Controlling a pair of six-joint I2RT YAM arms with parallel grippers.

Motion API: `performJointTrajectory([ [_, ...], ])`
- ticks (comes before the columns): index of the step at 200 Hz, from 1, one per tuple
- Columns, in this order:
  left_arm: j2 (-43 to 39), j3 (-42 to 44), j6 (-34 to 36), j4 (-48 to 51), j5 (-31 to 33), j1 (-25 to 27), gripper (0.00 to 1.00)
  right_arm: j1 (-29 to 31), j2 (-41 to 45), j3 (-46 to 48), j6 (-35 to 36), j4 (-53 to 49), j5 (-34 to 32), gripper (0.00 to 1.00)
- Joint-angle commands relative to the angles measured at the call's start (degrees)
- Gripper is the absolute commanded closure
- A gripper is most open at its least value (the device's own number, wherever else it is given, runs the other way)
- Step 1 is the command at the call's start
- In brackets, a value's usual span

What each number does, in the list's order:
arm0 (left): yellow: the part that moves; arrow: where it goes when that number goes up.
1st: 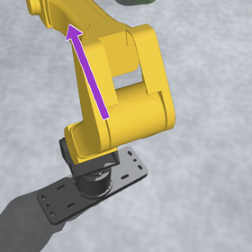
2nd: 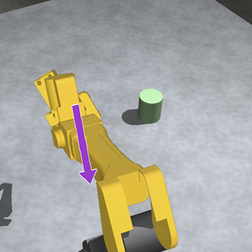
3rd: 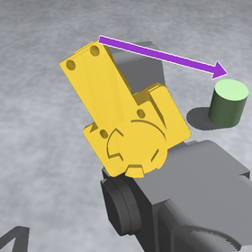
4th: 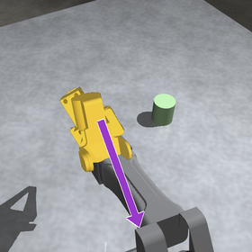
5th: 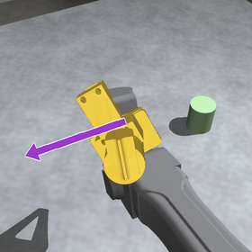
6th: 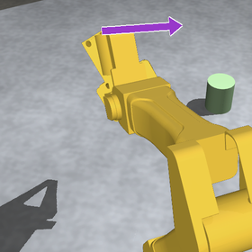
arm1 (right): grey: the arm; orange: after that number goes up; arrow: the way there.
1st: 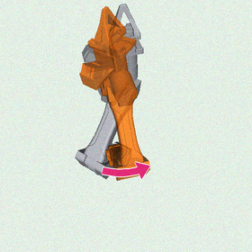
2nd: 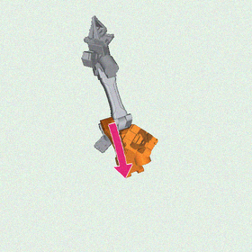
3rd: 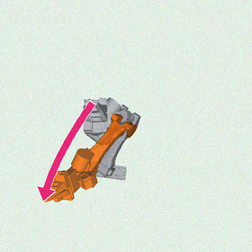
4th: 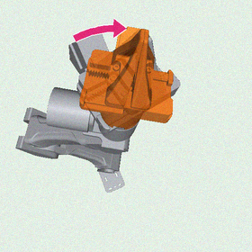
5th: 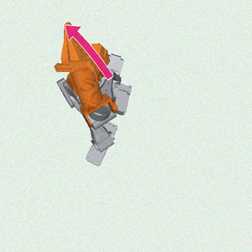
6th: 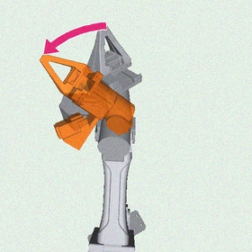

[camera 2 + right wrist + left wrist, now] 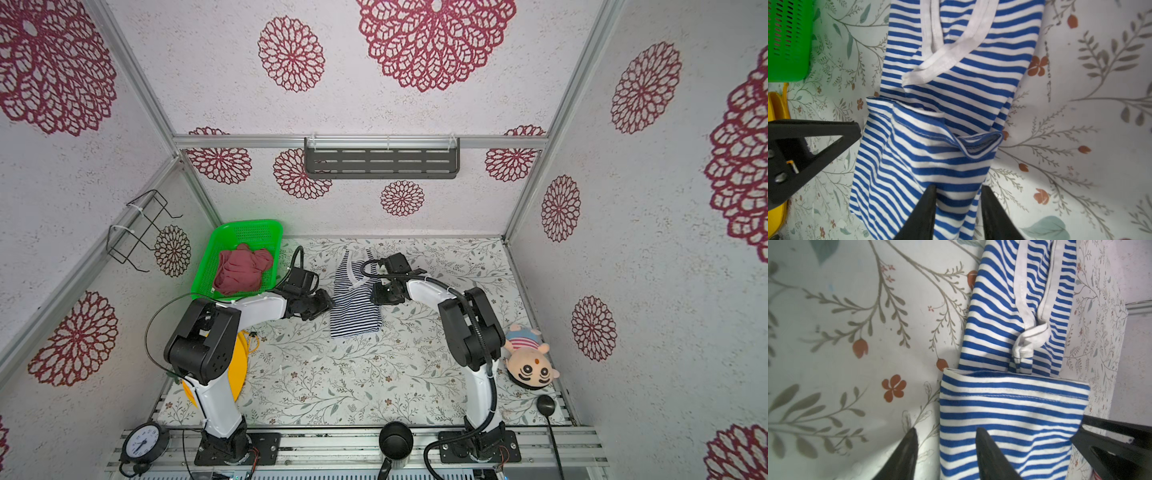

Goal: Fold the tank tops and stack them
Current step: 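Lower the folded hem onto the tank top and open both grippers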

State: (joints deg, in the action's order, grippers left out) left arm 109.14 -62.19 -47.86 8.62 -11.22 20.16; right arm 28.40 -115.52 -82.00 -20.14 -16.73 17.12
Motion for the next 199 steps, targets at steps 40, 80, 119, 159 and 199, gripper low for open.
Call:
performJointTrajectory([
  [40, 1.6, -3.2, -0.6, -1.6, -0.5, 0.5, 0.84, -0.4, 1.3, -1.7, 0.0, 0.7, 0.1, 0.99],
  [80, -0.5, -4.0, 0.3, -1.2, 0.3, 0.5, 0.94, -0.9, 3.7, 0.1, 0.7, 2.1, -1.3, 1.00],
  [119, -0.1, -4.5, 0.7, 1.0, 1.3, 0.4, 0.83, -1.8, 3.7, 2.0, -0.3, 4.2, -1.7, 1.00],
  [159, 1.6, -4.3, -0.6, -0.5, 0.8, 0.3, 0.58, -2.4, 1.2, 3.1, -1.8, 6.9, -0.7, 1.00],
  [199, 5.4, -4.7, -2.3, -2.6, -0.7, 0.6, 0.61, -2.4, 1.0, 3.2, -2.0, 7.4, -0.5, 1.00],
])
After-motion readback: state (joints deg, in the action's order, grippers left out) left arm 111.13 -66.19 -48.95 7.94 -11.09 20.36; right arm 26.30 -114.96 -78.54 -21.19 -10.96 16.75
